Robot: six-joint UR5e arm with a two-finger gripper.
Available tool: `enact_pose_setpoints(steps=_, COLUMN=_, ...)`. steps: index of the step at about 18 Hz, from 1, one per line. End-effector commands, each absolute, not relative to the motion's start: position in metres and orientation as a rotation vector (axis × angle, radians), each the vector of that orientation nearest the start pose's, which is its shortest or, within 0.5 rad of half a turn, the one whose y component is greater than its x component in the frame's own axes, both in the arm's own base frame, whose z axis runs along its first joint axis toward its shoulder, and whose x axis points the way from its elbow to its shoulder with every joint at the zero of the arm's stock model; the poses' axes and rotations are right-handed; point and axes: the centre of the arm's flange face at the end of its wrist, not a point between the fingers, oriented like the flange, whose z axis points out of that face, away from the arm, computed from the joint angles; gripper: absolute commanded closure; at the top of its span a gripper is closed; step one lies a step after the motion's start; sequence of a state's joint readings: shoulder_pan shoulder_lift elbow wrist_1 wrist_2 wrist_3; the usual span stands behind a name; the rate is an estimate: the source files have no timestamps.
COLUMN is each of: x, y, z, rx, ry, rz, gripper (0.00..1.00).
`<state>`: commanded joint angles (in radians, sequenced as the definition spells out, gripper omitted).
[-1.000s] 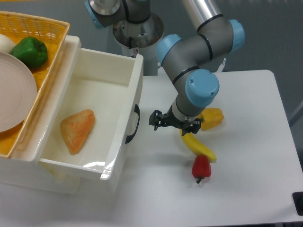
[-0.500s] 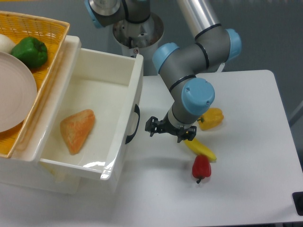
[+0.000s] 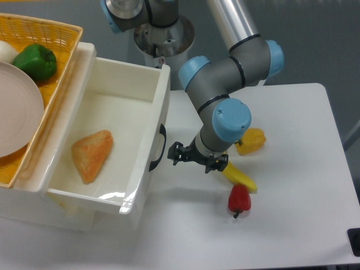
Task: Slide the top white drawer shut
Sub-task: 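Bring the gripper against the drawer front beside its black handle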
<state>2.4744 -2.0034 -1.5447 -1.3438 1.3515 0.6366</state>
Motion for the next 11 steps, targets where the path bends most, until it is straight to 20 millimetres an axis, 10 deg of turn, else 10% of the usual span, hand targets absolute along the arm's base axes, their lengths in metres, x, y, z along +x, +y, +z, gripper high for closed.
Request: enact_pose_setpoints(steps=11, x=-0.3806, y=0.5113, z=0.2831, rx=-3.052, ry=-0.412, rz=-0.440, gripper=0.00)
